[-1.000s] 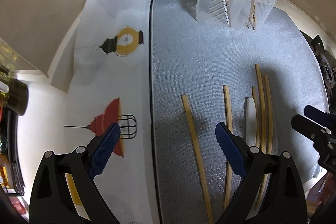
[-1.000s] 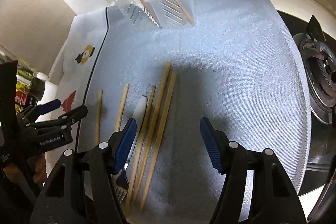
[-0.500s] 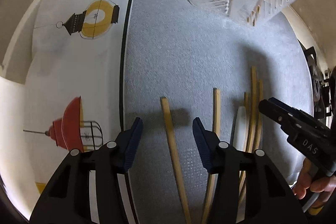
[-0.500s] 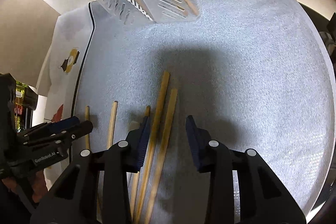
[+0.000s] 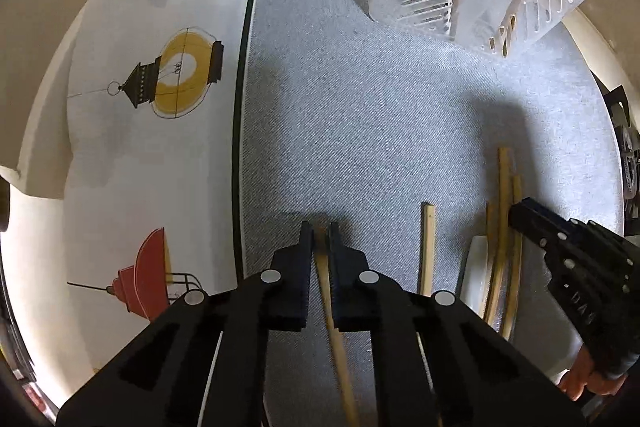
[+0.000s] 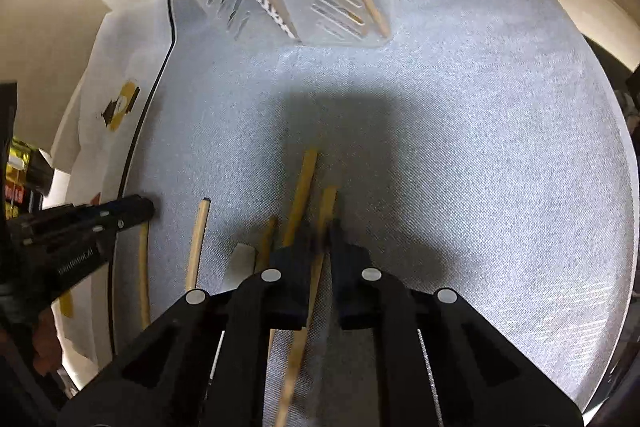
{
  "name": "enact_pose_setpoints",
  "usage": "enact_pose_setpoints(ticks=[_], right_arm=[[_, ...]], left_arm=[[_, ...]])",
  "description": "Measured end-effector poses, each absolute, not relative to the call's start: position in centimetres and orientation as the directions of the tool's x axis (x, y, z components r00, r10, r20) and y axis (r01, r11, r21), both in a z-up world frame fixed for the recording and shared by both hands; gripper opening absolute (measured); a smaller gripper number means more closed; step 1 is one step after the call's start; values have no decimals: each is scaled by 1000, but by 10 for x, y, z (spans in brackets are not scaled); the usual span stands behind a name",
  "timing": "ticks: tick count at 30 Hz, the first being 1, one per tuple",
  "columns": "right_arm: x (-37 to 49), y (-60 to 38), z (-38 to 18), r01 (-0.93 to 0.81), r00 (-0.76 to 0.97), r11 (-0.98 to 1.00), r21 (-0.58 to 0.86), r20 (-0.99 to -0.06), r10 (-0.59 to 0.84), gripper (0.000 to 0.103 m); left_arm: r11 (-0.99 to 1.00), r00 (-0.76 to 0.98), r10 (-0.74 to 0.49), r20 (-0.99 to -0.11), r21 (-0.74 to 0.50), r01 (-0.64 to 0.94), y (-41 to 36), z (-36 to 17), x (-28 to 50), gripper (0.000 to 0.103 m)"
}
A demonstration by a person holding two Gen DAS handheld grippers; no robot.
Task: Organize utensils
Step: 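Grasp a chopstick with the right gripper while the left gripper grasps another chopstick, then lift both held chopsticks and carry them over the clear container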
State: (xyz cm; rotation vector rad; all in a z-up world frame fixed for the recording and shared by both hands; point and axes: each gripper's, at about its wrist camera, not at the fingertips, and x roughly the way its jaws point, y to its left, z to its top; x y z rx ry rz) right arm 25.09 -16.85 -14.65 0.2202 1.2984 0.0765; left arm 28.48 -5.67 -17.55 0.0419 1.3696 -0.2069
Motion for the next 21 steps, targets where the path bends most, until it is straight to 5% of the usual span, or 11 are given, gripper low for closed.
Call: enact_pose_setpoints(ticks=[10, 21], right_arm=[[246, -185, -118, 73, 329, 956, 284, -912, 245, 7], [260, -184, -146, 81, 264, 986, 146, -957, 120, 10]], left_arm=[[959, 248, -257, -934, -215, 184, -34, -139, 282, 6], [961, 265, -250, -931, -205, 188, -29, -138, 283, 6]])
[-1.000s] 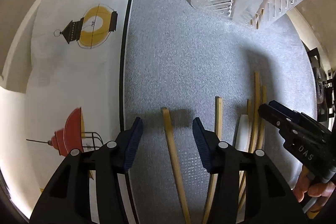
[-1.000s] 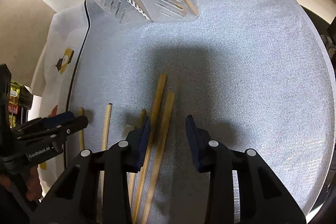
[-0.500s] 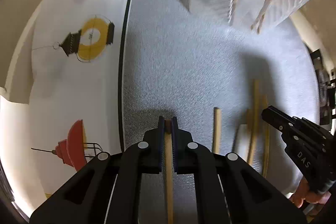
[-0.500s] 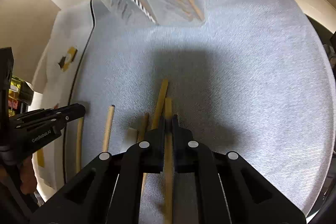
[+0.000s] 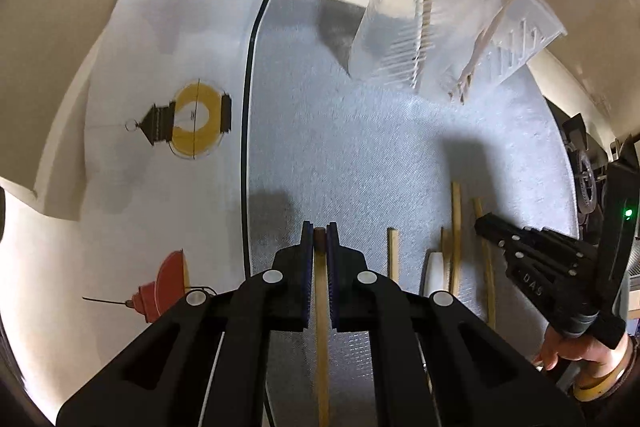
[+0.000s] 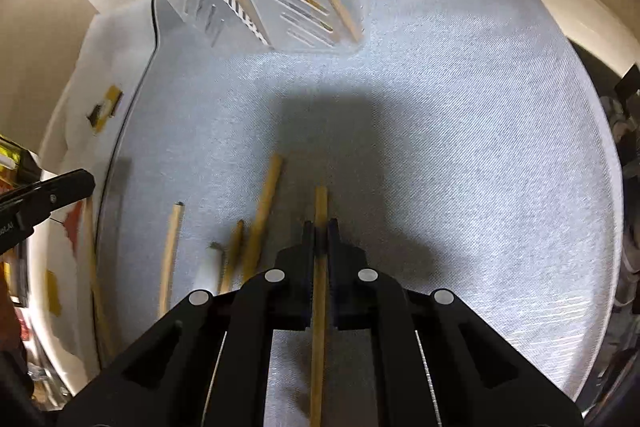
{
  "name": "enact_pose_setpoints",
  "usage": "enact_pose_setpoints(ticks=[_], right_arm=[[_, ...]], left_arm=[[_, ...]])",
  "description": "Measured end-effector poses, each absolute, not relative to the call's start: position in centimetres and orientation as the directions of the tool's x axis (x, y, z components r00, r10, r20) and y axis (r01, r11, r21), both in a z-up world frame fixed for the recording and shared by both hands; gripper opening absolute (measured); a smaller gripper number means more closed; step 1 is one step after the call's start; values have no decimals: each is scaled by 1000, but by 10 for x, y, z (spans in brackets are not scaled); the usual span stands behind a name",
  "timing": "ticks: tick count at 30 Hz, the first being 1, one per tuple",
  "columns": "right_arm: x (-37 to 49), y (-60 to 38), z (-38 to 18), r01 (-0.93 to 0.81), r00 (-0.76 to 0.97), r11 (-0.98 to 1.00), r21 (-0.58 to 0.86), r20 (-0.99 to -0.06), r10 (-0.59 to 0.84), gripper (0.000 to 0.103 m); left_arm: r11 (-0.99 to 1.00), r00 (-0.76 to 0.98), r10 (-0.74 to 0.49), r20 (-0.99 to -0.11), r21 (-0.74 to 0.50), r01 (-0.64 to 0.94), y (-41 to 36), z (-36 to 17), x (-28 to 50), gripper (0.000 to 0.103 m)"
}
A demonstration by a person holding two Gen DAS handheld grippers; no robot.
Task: Organize utensils
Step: 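Lift both held chopsticks and carry them over the clear container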
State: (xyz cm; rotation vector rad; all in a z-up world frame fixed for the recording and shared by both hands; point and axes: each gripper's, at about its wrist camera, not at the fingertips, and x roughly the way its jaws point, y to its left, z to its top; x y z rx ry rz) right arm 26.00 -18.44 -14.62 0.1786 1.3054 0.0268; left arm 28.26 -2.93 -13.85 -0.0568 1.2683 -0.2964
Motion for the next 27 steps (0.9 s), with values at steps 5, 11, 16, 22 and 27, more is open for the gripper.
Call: enact_pose_setpoints(ticks=[5, 11, 16, 22, 27], right_arm=[[263, -179, -147, 65, 267, 990, 126, -958, 104, 14], [267, -168, -152, 13, 268, 991, 132, -955, 123, 6], [265, -182, -111, 7, 358, 979, 201, -915, 186, 6], [252, -210, -30, -21, 541, 967, 255, -810, 226, 6], [245, -220, 18, -52, 647, 965, 256, -728, 228, 6]], left_arm=[[960, 253, -251, -934, -207, 186, -29, -147, 281, 6], [959, 251, -254, -934, -209, 190, -31, -147, 281, 6], [950, 299, -292, -908, -241, 197, -28, -121, 283, 6], [925, 459, -371, -807, -278, 260, -24, -39, 289, 6], [909, 590, -412, -694, -267, 321, -28, 26, 295, 6]])
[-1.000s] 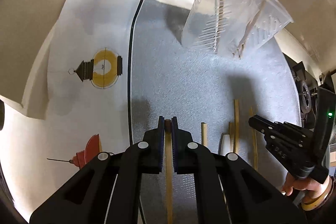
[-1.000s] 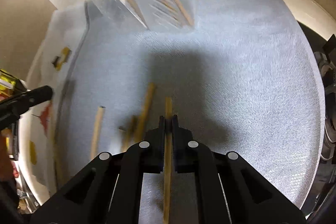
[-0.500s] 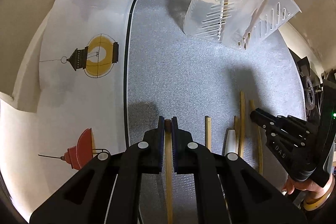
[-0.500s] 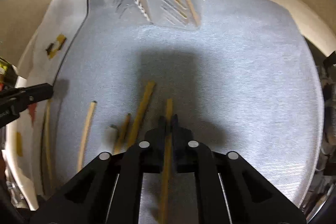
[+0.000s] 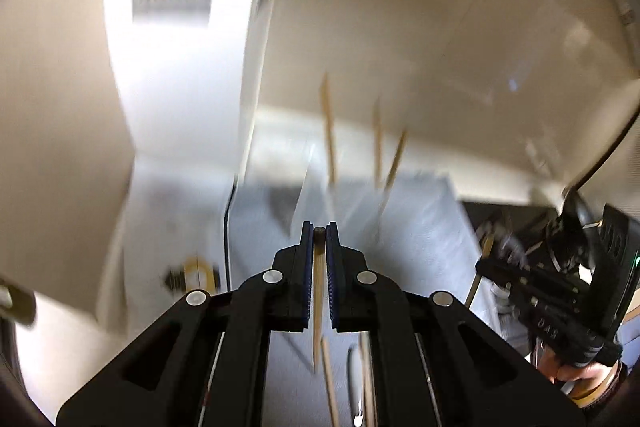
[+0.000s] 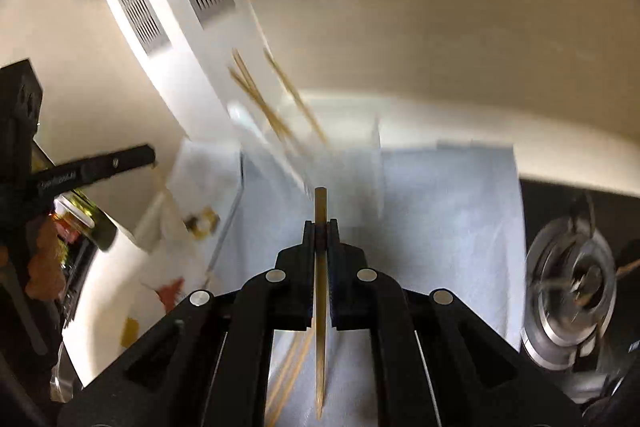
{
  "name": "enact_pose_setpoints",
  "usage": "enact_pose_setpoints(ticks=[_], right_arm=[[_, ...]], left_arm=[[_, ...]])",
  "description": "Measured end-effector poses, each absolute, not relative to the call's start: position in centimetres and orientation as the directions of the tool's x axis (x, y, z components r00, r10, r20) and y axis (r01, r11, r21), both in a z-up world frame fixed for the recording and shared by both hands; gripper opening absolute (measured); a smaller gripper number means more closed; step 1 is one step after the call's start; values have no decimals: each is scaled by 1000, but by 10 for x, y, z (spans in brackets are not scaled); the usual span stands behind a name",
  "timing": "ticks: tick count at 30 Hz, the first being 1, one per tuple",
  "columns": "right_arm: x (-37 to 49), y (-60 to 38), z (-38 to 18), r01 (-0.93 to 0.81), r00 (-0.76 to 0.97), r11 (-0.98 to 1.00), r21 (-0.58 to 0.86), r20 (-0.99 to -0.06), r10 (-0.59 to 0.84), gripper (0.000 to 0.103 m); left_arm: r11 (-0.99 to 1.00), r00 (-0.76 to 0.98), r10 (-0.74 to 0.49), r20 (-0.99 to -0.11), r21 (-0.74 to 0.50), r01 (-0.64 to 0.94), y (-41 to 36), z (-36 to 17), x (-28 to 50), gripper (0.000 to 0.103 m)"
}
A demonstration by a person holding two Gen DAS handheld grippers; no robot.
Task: Organize utensils
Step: 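Lift both held chopsticks and carry them over the clear container, then open both grippers to drop the chopsticks into the container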
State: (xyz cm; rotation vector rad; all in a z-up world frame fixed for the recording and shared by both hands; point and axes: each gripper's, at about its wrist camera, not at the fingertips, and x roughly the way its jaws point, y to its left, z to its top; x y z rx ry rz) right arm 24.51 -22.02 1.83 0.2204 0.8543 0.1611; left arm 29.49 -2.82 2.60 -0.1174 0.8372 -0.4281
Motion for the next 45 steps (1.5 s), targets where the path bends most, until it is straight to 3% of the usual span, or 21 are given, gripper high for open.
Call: enact_pose_setpoints(ticks=[7, 15, 27, 43, 45], right_arm=[[244, -228, 76, -80, 738, 969, 236, -639, 216, 6], [269, -231, 137, -83, 850, 979, 187, -499, 168, 6], [316, -223, 161, -41, 928, 993, 110, -365, 79, 6], [342, -217, 108, -10, 933, 996, 88, -358, 41, 7], [340, -215, 99, -24, 922, 994, 105, -383, 63, 14]], left_arm=[[903, 712, -427, -558, -214, 373, -39, 93, 296, 6], [895, 731, -435, -525, -169, 412, -49, 127, 300, 6], [891, 777, -445, -445, -137, 432, -56, 176, 312, 6], [899, 750, -434, -499, -181, 399, -72, 113, 353, 6], [899, 743, -433, -511, -177, 401, -75, 103, 354, 6]])
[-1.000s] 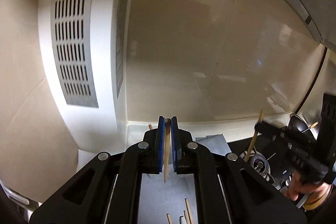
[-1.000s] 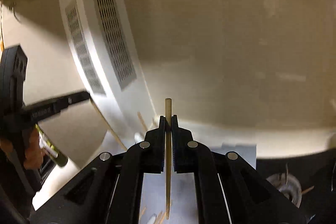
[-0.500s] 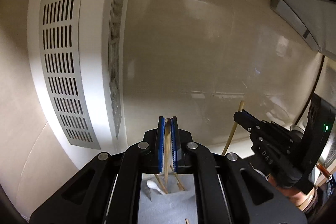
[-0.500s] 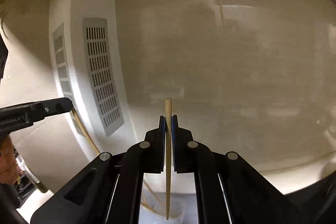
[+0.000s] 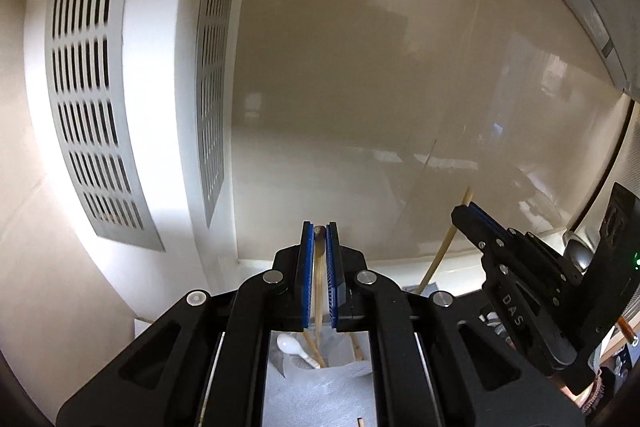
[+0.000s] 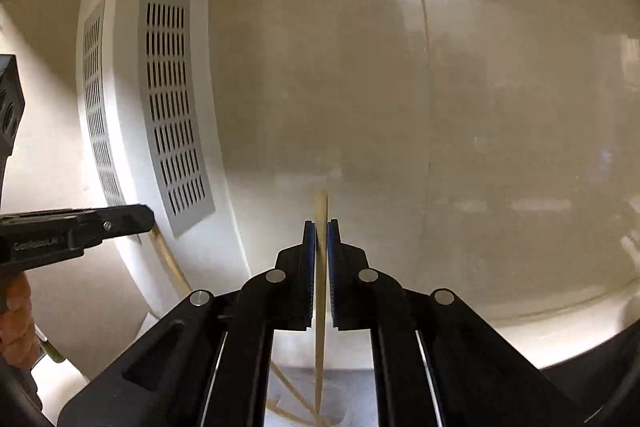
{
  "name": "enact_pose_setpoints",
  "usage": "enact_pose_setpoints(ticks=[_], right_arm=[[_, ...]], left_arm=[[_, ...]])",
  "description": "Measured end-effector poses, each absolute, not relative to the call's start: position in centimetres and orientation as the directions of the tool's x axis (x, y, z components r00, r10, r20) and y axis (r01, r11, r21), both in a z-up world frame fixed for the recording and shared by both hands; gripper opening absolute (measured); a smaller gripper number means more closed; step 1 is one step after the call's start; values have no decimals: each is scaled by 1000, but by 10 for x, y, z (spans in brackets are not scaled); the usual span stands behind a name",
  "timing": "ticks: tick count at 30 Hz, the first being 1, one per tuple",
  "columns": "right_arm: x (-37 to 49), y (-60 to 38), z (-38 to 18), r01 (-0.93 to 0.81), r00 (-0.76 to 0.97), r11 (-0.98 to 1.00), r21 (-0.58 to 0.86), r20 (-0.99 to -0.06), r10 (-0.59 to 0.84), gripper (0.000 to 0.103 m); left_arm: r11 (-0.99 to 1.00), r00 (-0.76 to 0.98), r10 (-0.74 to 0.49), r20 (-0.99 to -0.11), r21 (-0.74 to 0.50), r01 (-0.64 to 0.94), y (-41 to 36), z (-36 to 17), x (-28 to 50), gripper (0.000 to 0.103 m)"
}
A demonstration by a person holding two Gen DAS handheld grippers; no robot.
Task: Organize utensils
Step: 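Open both grippers to drop the chopsticks into the container, then move both open grippers back to the remaining chopsticks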
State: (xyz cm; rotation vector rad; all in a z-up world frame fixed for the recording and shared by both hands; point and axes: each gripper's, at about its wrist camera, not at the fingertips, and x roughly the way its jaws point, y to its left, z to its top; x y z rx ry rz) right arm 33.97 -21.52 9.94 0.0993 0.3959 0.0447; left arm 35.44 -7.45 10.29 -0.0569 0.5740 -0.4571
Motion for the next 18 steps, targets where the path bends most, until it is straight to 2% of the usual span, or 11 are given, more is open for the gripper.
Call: enact_pose_setpoints(ticks=[1, 3, 4, 5, 9, 12, 15, 18], right_arm=[[336, -215, 94, -29, 914, 993, 111, -399, 71, 17], [325, -213, 88, -44, 910, 992, 120, -406, 90, 28], [321, -213, 87, -49, 908, 991, 125, -409, 97, 38], [316, -213, 86, -52, 906, 990, 129, -411, 101, 43], [289, -213, 89, -57, 902, 988, 142, -416, 112, 44], [270, -216, 91, -57, 891, 985, 161, -438, 123, 52], [254, -213, 82, -74, 846, 978, 193, -507, 164, 57], [240, -208, 57, -62, 769, 974, 220, -612, 187, 58]], left_arm=[[901, 736, -426, -526, -175, 397, -75, 96, 354, 10], [904, 723, -417, -551, -170, 391, -74, 88, 352, 29], [910, 723, -405, -559, -168, 380, -72, 83, 348, 54], [916, 730, -394, -558, -169, 365, -69, 80, 343, 68], [927, 723, -366, -586, -156, 343, -59, 70, 330, 74], [938, 721, -333, -607, -134, 320, -53, 64, 315, 79], [947, 711, -298, -637, -105, 303, -50, 55, 303, 84], [953, 680, -267, -683, -82, 292, -49, 30, 281, 84]])
